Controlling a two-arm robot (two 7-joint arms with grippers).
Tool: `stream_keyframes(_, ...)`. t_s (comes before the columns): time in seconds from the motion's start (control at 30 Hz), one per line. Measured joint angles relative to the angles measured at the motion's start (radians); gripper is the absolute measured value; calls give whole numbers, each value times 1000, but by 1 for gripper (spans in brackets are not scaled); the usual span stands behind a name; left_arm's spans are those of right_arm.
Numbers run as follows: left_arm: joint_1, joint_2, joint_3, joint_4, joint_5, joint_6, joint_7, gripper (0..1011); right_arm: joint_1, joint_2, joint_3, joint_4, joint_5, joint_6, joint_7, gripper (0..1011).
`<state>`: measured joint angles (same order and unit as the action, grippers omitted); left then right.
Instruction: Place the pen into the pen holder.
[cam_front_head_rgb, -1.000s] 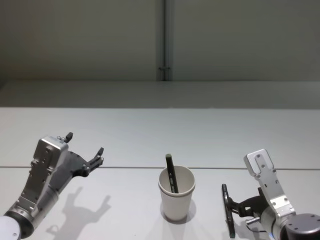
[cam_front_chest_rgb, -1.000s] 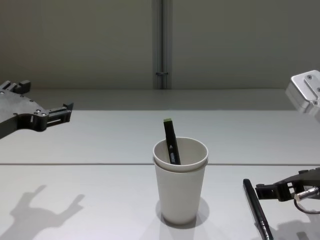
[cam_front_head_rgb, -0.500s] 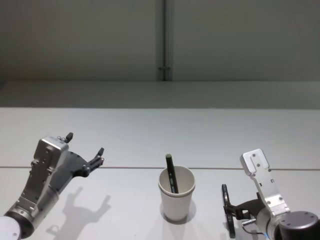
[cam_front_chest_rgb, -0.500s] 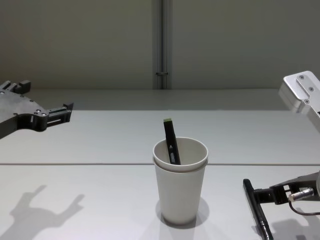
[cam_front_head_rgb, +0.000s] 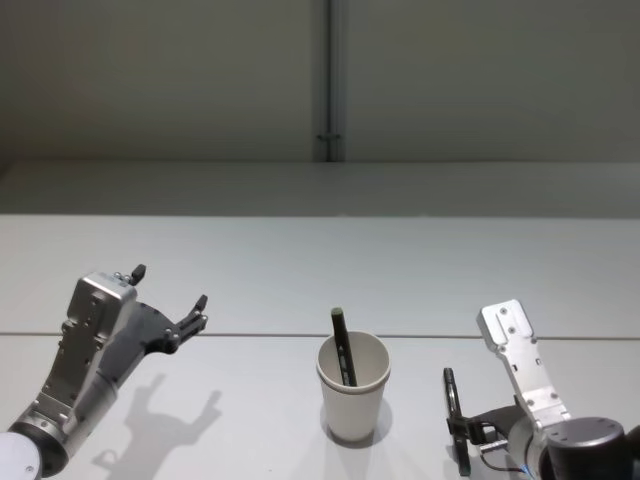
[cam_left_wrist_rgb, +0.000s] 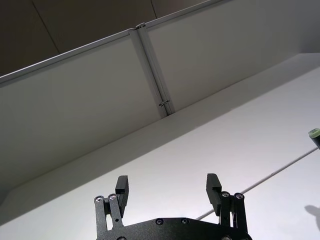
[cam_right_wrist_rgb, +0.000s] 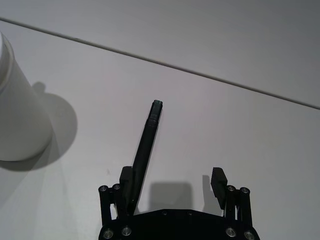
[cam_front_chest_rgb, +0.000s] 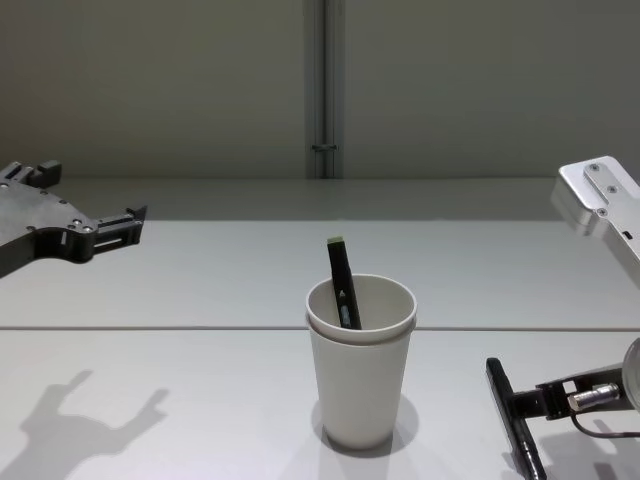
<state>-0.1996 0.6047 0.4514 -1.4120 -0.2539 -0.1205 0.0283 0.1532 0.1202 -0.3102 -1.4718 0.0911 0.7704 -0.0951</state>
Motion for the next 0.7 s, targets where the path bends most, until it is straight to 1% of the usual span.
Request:
stream_keyframes(0.37, 0, 0, 0, 0, 0, 0, 0, 1002, 26, -33, 12, 53, -21, -3, 2, 1001)
stream_keyframes(0.7, 0, 0, 0, 0, 0, 0, 0, 1001, 42, -48, 16, 90, -40, -5, 15, 1001)
